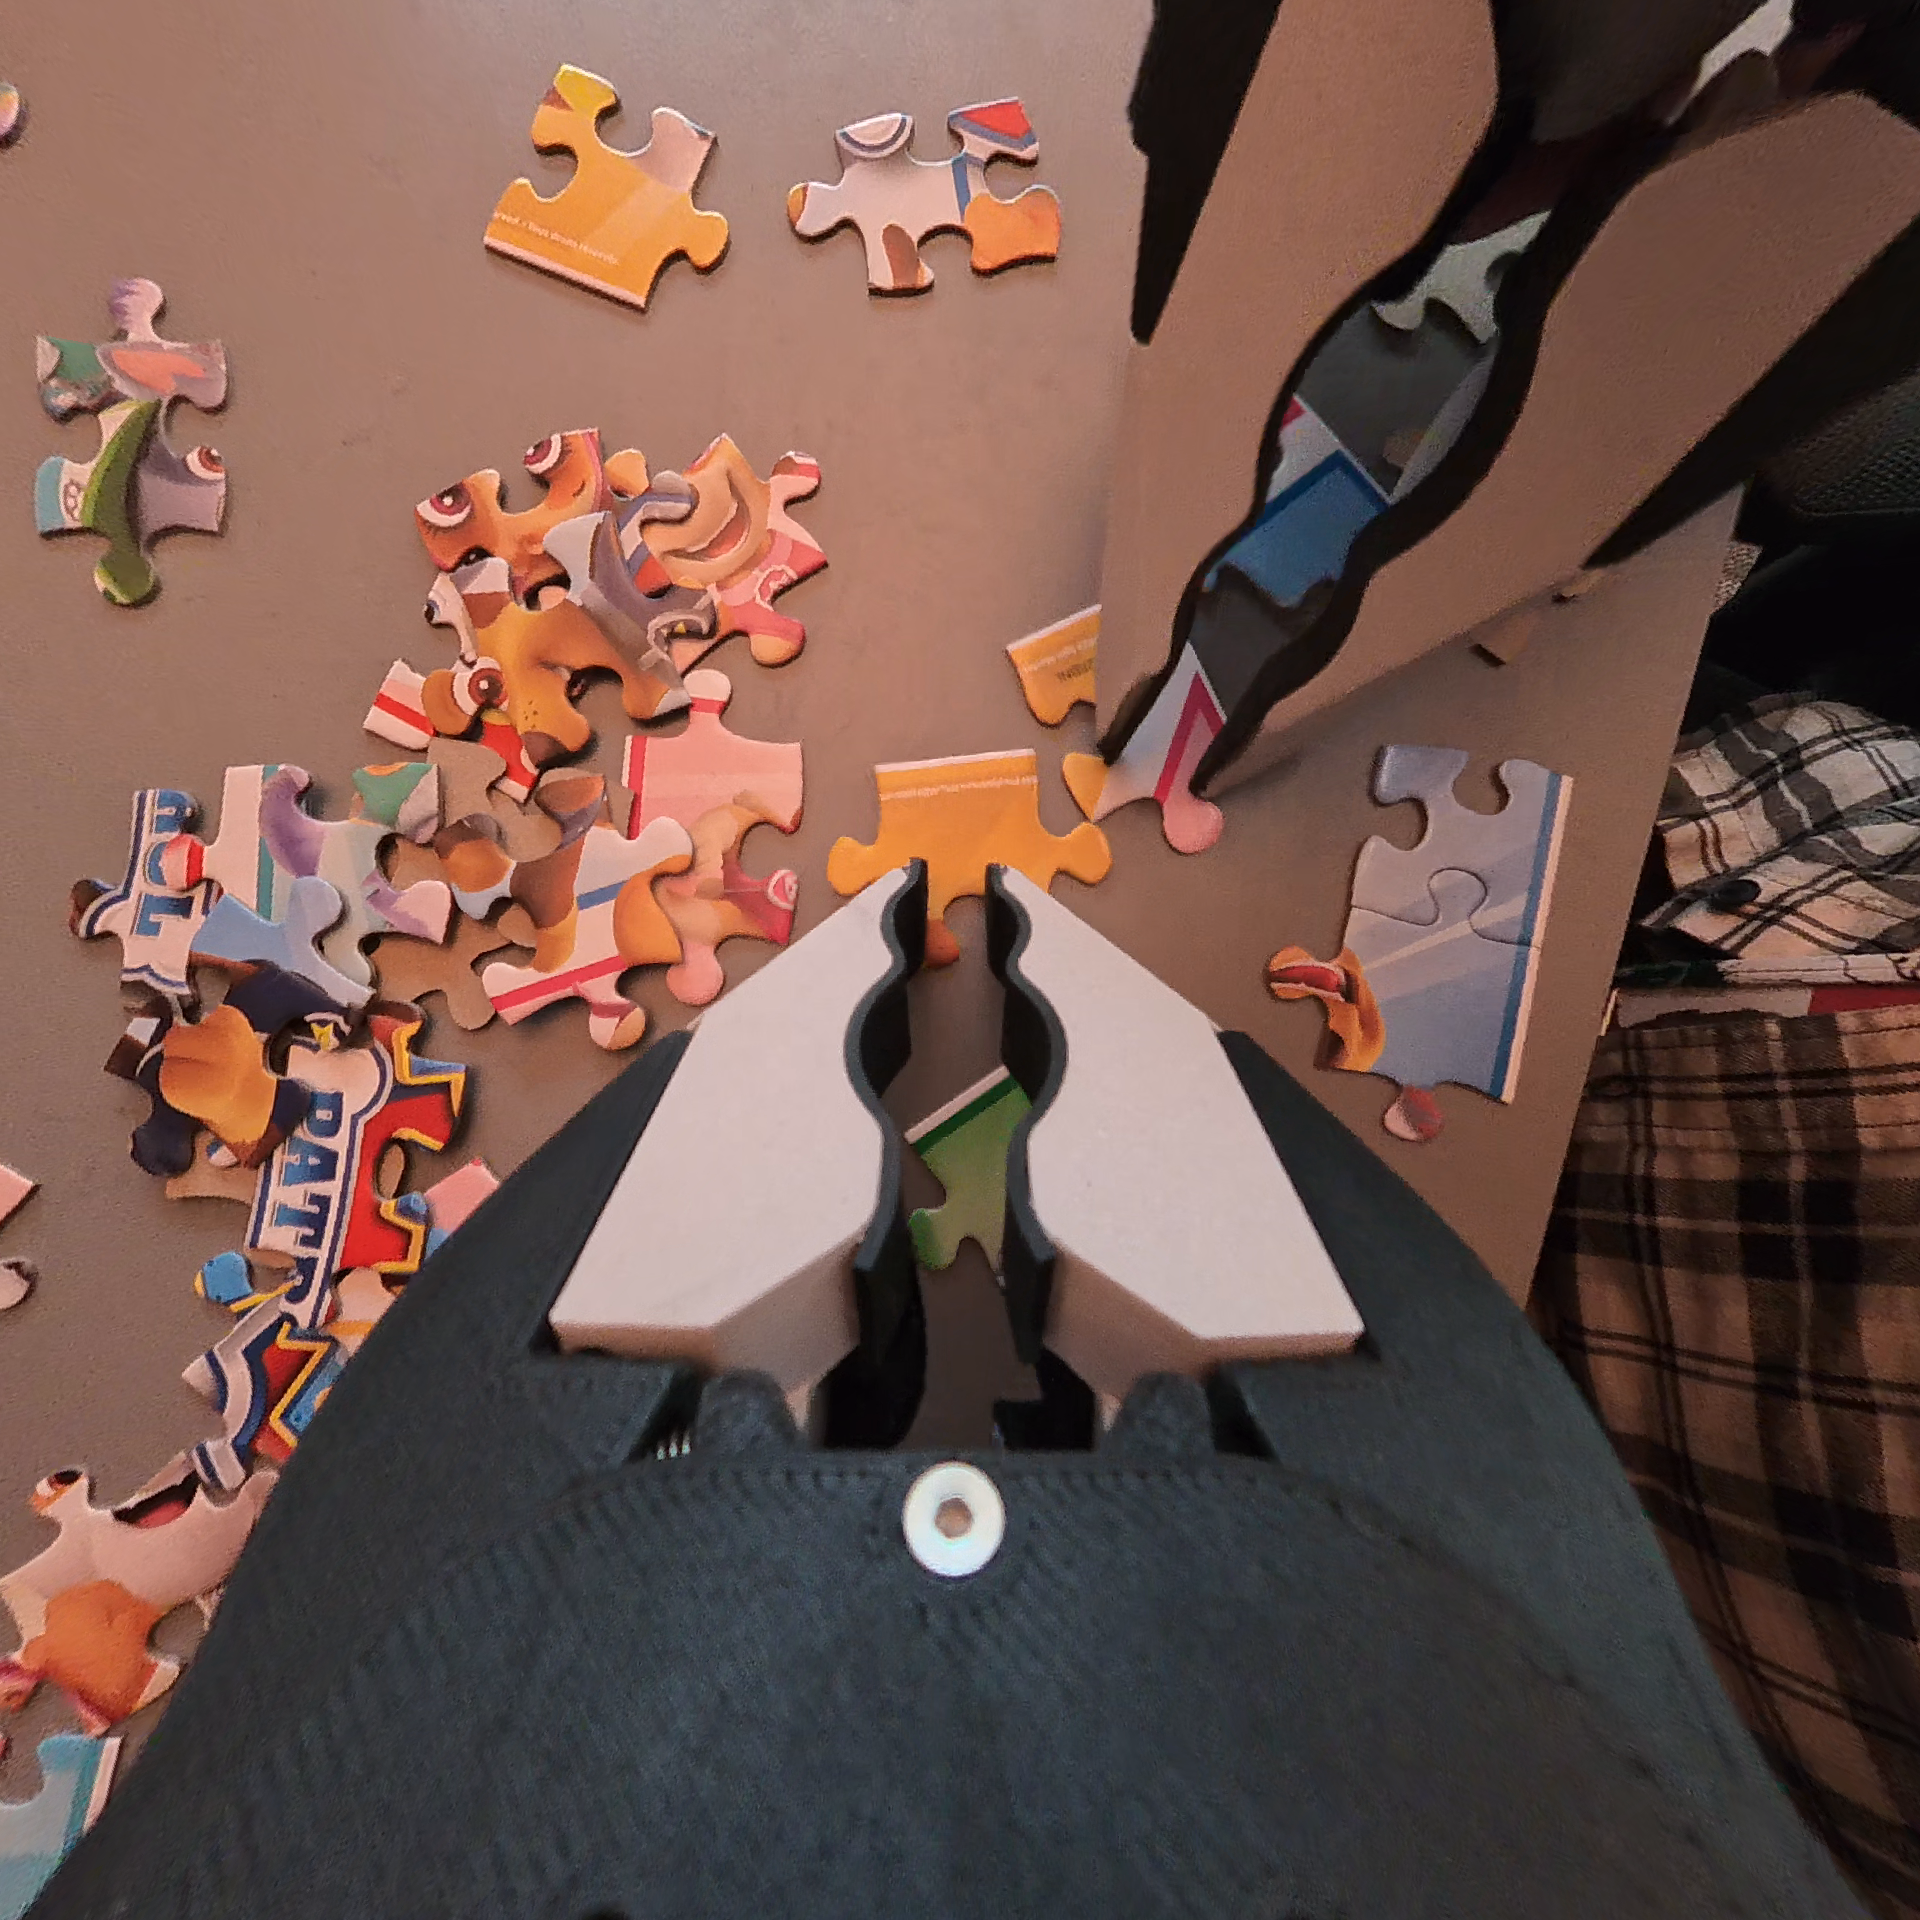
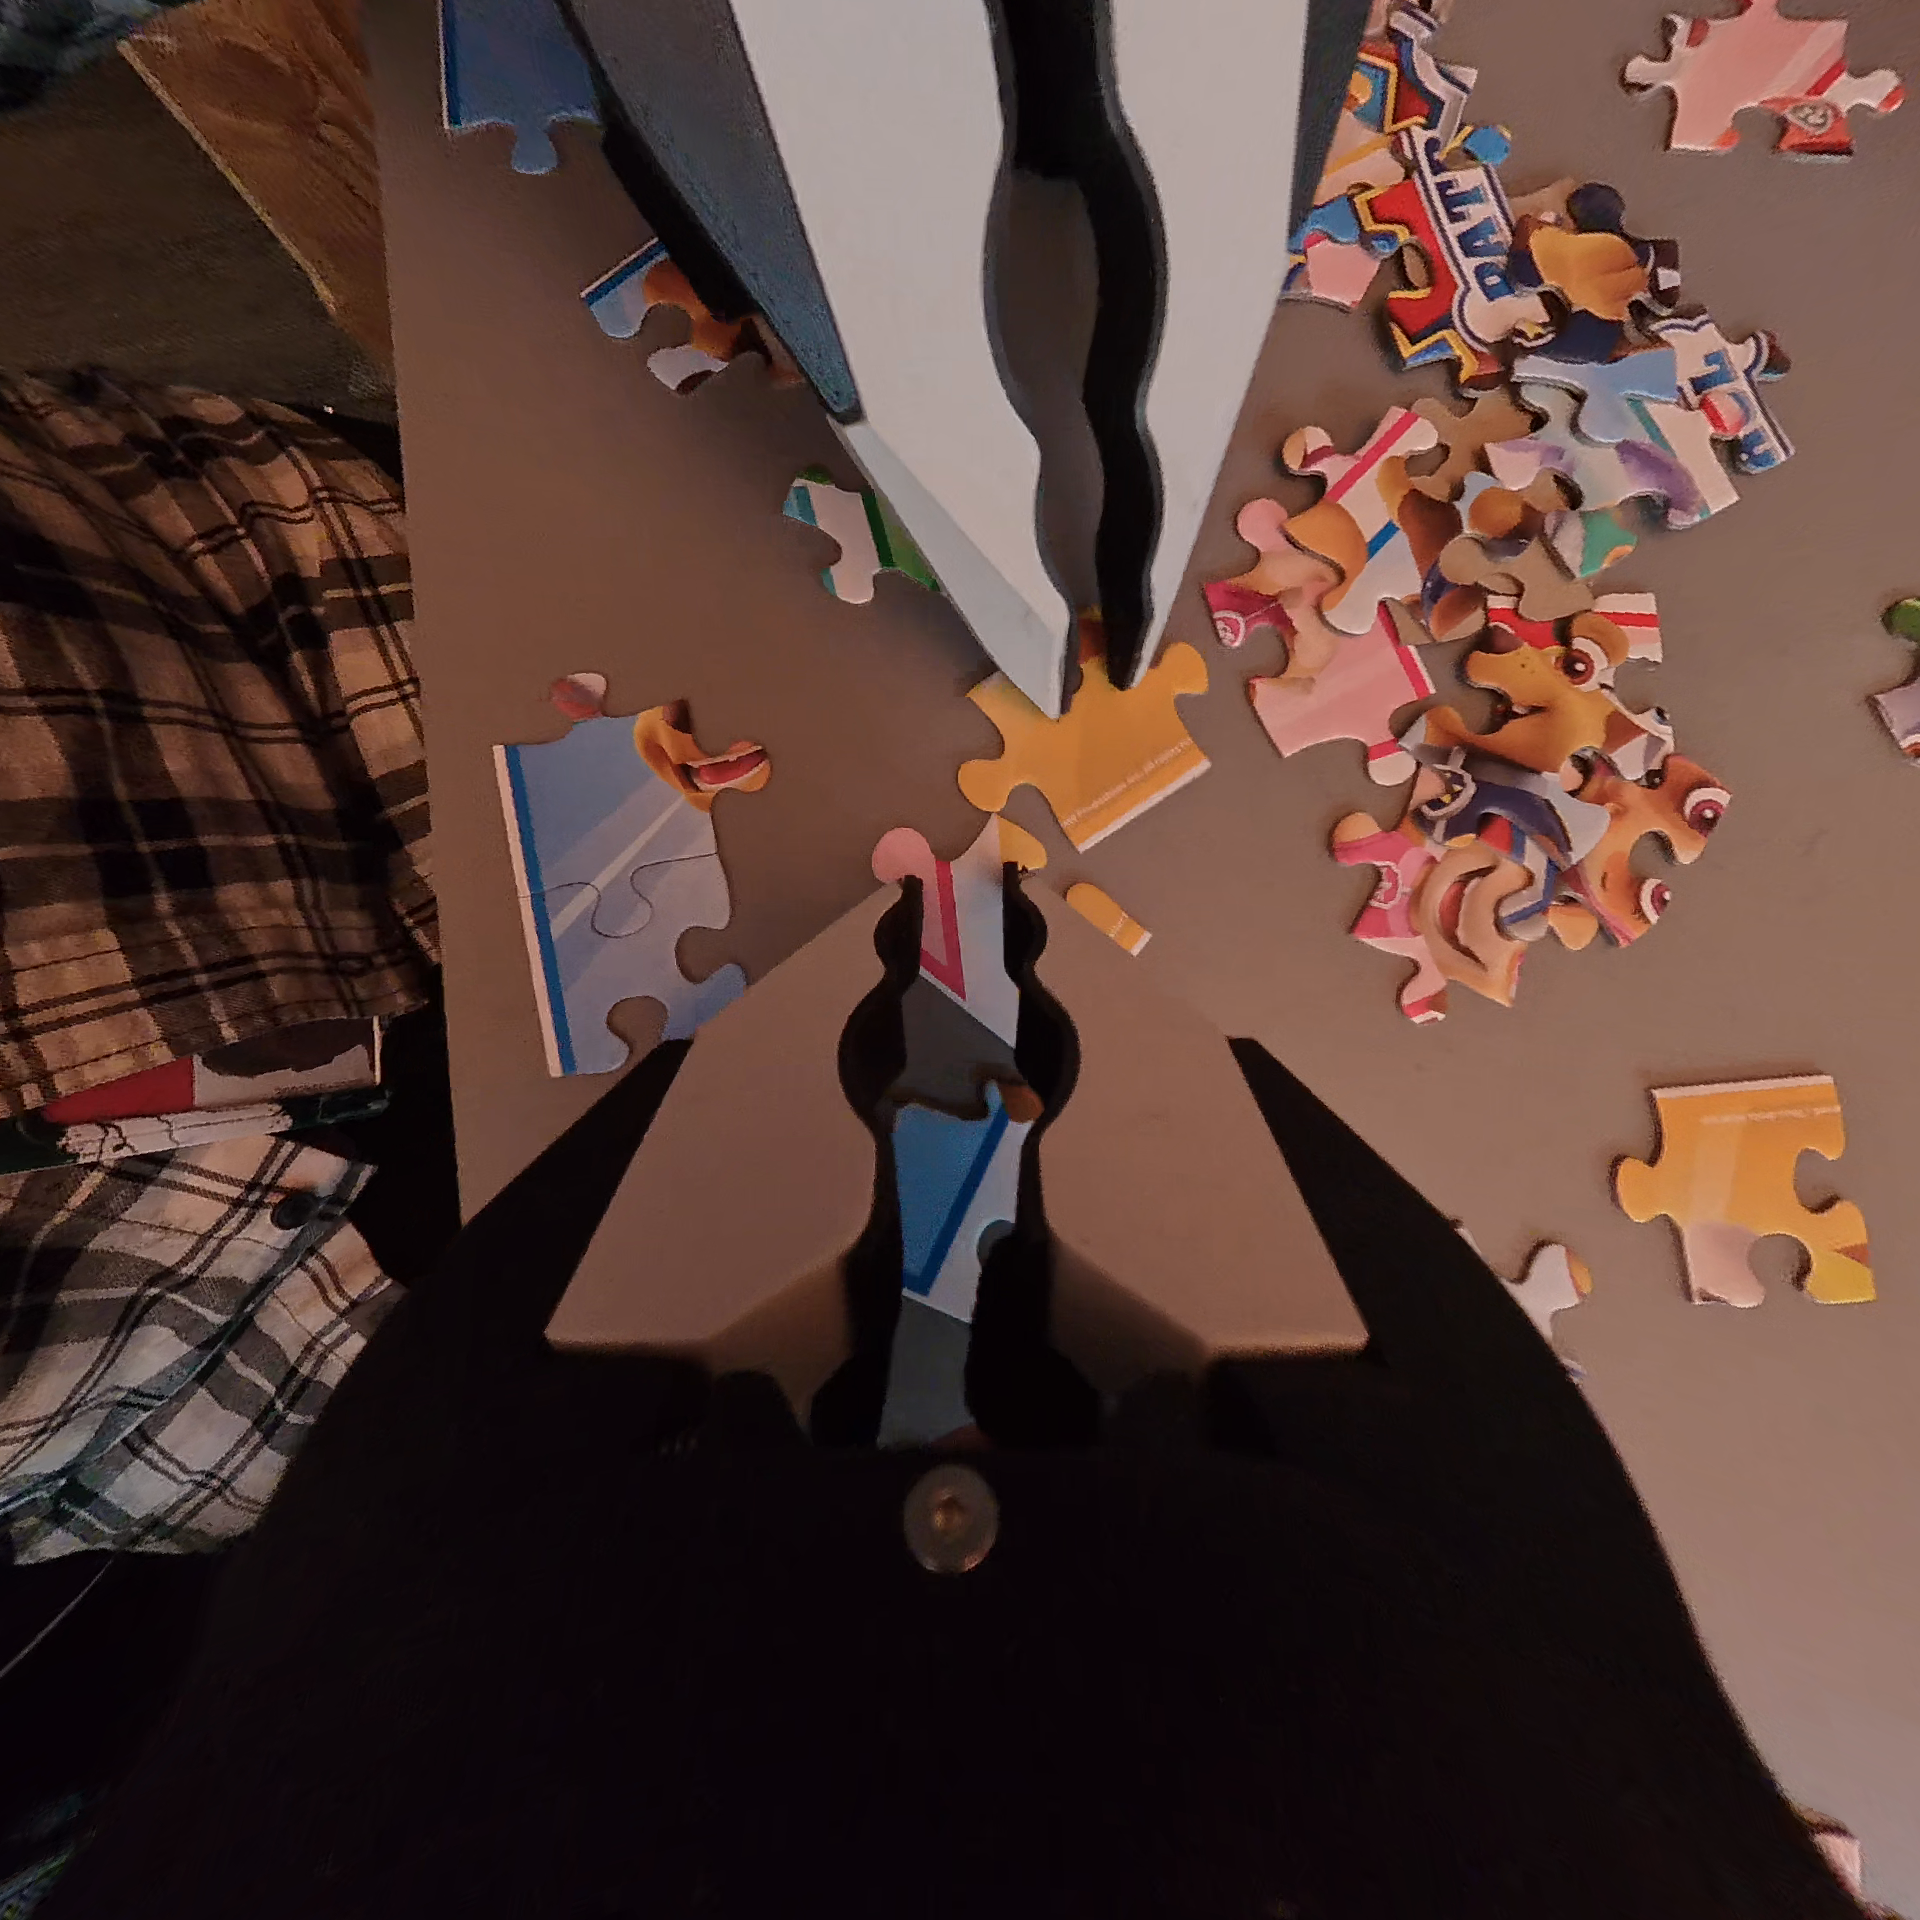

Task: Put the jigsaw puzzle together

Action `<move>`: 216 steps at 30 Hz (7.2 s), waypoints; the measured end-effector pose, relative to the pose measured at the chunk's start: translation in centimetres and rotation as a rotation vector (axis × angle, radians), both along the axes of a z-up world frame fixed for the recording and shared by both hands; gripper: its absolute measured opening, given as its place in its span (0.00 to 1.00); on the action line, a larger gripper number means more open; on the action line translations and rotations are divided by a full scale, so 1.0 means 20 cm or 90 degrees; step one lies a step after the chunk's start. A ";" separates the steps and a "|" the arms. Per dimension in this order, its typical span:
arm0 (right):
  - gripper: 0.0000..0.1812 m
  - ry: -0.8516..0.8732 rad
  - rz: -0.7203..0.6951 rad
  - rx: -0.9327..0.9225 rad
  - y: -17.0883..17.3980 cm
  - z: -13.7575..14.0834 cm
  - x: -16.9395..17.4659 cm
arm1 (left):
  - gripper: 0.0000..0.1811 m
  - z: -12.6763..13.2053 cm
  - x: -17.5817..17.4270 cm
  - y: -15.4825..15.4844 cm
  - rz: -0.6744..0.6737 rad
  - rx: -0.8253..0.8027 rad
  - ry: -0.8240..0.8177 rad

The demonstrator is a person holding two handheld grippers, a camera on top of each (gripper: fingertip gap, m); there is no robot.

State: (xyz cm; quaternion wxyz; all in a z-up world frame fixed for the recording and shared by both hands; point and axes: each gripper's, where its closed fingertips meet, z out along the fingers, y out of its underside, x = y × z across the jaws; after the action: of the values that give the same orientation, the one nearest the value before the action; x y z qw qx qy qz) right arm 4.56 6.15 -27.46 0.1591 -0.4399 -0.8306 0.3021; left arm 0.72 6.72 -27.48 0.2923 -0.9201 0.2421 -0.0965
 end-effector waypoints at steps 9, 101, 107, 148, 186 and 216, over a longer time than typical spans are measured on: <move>0.00 0.015 0.024 0.005 -0.06 0.00 0.04 | 0.05 0.00 0.02 0.05 0.012 0.013 0.018; 0.02 0.098 -0.106 0.046 0.00 0.00 0.09 | 0.18 0.02 0.23 -0.06 0.000 -0.002 0.014; 0.01 0.101 -0.122 0.042 -0.02 0.01 0.05 | 0.17 0.03 0.20 -0.02 -0.011 -0.005 0.015; 0.00 0.063 -0.178 -0.013 -0.02 0.00 -0.05 | 0.06 -0.01 0.07 0.05 -0.058 -0.037 0.025; 0.00 0.027 -0.171 0.042 0.08 -0.01 0.04 | 0.06 -0.01 0.10 0.05 -0.047 -0.049 -0.021; 0.00 0.059 -0.219 0.050 0.18 0.02 0.04 | 0.06 -0.01 0.10 0.04 -0.105 -0.038 0.058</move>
State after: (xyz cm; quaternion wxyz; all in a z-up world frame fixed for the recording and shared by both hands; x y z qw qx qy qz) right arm 5.30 9.70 -27.08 0.2635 -0.5542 -0.7464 0.2574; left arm 2.75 7.61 -27.59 0.2445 -0.9089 0.3269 -0.0850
